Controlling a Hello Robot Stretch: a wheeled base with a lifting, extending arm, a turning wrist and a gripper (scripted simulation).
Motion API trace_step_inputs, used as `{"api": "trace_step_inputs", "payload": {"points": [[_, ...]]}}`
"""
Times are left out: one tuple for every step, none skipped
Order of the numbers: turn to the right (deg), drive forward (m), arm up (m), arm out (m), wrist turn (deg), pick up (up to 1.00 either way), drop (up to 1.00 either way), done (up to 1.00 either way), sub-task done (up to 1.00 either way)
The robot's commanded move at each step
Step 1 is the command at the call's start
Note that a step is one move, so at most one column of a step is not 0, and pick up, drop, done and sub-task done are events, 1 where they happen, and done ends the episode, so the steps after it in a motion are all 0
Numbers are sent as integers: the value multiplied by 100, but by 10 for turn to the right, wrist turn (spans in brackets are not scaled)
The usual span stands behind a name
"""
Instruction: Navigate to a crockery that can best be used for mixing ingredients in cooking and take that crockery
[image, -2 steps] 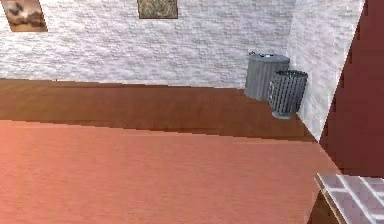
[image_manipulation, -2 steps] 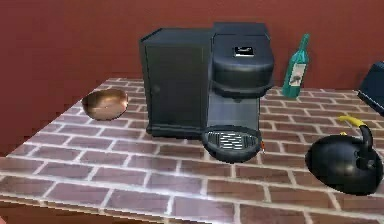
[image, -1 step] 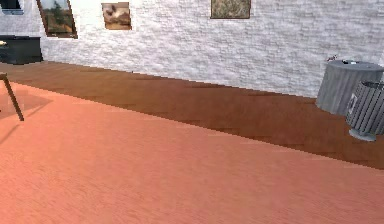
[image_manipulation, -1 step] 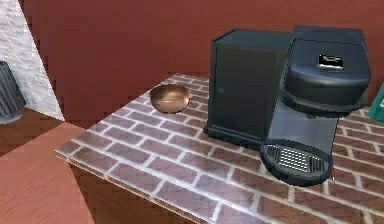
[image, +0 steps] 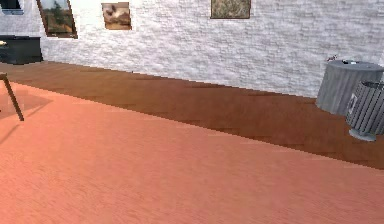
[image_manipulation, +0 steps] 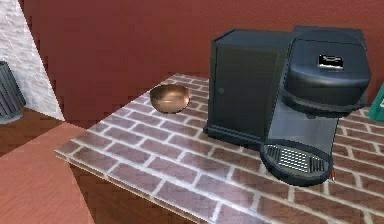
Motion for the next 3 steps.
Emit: {"api": "trace_step_inputs", "payload": {"points": [[0,0,38,0,0,0,0,0,0],[0,0,0,50,0,0,0,0,0],[0,0,0,0,450,0,0,0,0]]}}
